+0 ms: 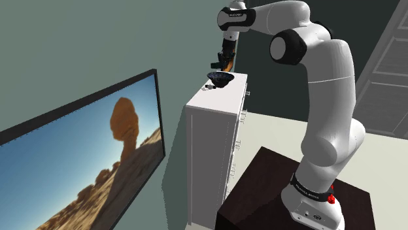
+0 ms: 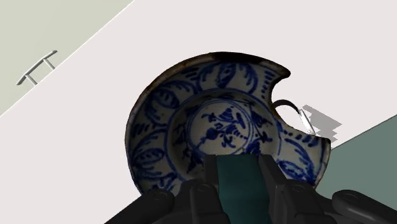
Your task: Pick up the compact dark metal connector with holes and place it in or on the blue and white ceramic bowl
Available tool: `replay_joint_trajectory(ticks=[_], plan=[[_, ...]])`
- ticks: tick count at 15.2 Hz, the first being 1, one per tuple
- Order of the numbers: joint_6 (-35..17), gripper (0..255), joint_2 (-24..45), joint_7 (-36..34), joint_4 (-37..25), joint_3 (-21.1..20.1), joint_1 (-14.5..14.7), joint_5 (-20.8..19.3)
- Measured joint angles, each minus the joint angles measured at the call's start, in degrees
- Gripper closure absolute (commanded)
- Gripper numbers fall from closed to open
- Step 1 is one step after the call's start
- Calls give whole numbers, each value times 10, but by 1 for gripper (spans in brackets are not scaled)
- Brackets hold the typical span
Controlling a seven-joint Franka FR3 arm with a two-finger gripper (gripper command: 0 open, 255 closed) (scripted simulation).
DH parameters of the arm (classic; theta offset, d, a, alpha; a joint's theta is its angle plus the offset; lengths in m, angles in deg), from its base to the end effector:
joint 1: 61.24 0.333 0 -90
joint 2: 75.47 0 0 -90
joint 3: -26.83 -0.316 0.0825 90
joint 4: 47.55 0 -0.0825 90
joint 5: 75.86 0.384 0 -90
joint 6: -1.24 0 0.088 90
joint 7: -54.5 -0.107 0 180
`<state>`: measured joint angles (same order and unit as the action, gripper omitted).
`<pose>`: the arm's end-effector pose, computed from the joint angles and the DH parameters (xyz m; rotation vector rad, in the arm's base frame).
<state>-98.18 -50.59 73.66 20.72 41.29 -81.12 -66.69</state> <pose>0.6011 -0.3455 0.5563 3.1047 -0.3941 0.2089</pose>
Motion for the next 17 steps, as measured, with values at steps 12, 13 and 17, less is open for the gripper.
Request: replay_joint_trajectory(ticks=[12, 13, 17], plan=[[-79, 255, 0, 12, 79, -1, 2, 3], [-79, 255, 0, 12, 79, -1, 2, 3], [-80, 0, 0, 12, 80, -1, 2, 3]])
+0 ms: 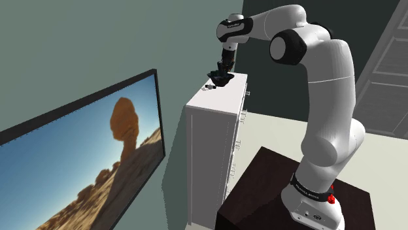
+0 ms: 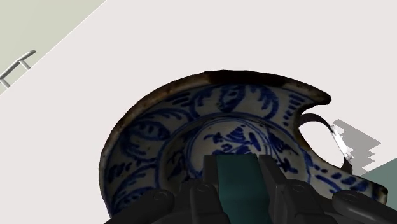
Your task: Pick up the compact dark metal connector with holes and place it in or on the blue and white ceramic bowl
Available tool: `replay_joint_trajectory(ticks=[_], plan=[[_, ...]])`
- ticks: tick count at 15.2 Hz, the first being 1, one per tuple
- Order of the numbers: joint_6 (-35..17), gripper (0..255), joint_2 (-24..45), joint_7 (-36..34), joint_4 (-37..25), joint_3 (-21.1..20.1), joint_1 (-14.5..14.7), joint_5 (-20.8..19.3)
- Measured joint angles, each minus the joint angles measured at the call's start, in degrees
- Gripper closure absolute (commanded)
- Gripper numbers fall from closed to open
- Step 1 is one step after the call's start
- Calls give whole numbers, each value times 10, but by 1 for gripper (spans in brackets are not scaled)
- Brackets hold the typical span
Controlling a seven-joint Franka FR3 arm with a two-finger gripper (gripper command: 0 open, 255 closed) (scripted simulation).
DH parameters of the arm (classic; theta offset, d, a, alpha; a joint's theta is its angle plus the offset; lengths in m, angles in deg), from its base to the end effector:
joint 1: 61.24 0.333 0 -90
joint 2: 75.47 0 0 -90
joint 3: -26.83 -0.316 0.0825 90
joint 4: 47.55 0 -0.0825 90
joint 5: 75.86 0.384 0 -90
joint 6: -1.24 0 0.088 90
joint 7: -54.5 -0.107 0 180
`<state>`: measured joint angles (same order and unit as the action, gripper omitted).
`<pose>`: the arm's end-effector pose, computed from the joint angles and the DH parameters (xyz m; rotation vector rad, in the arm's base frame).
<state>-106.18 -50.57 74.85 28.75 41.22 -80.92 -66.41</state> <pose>0.6031 -0.3524 0.5016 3.1050 -0.3909 0.2101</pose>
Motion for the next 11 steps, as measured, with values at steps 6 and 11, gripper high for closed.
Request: replay_joint_trajectory(ticks=[6, 11], plan=[[0, 0, 0, 0, 0, 0, 0, 0], [60, 0, -7, -2, -53, 2, -5, -2]])
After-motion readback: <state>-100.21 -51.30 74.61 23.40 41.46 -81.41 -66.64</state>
